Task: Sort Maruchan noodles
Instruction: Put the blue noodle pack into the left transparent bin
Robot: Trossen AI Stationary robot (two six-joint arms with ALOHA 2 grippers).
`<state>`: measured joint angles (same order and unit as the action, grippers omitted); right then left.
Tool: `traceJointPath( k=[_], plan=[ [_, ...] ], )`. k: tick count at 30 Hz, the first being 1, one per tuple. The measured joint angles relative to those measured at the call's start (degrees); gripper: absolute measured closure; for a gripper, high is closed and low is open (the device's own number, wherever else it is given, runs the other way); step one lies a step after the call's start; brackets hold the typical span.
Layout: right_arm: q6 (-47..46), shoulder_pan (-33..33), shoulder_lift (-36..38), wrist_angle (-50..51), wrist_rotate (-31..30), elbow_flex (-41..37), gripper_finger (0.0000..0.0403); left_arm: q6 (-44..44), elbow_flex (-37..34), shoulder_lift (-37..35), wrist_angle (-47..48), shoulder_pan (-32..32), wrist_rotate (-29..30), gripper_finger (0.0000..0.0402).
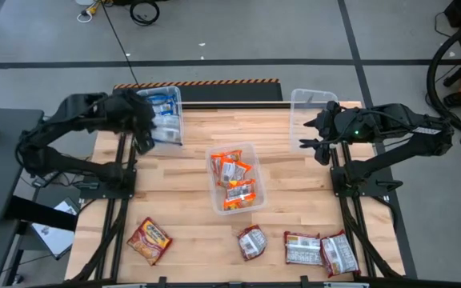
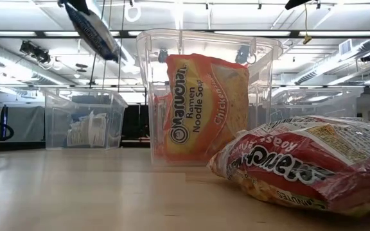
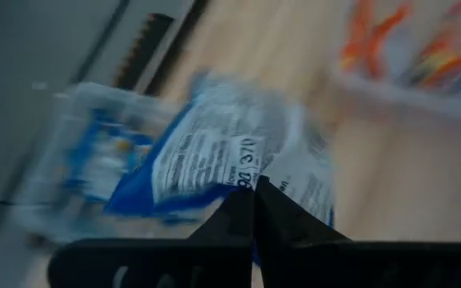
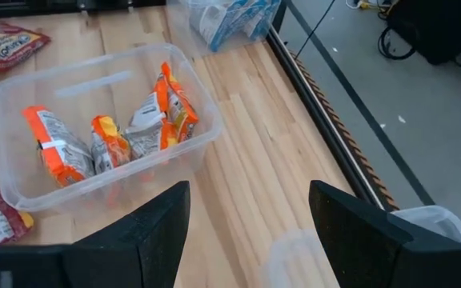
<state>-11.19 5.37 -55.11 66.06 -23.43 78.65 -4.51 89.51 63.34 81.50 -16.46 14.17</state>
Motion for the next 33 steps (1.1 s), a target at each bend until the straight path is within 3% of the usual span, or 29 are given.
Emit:
traceJointPath(
  k=[7,18,26,33],
  plan=[
    [-4.59,0.00,0.00,0.04,-0.94,-0.01,0.0141,25.73,0.05,1.82,5.19,-10.00,1.19,0.0399],
    [-11.43,0.00,0.00,0.04,-2.65,-0.02,0.0141,49.00,0.05,11.42,4.72,-19.49,4.58,0.0398],
    [-16.22,0.17,-0.14,-0.02,-2.59,0.00,0.0141,54.61,-0.04,21.19,8.27,-22.16,7.22,0.0398],
    [-16.27,0.17,-1.19,-0.13,-2.54,-0.02,0.0141,53.68,-0.01,26.78,6.07,-21.24,1.62,0.0398]
  ],
)
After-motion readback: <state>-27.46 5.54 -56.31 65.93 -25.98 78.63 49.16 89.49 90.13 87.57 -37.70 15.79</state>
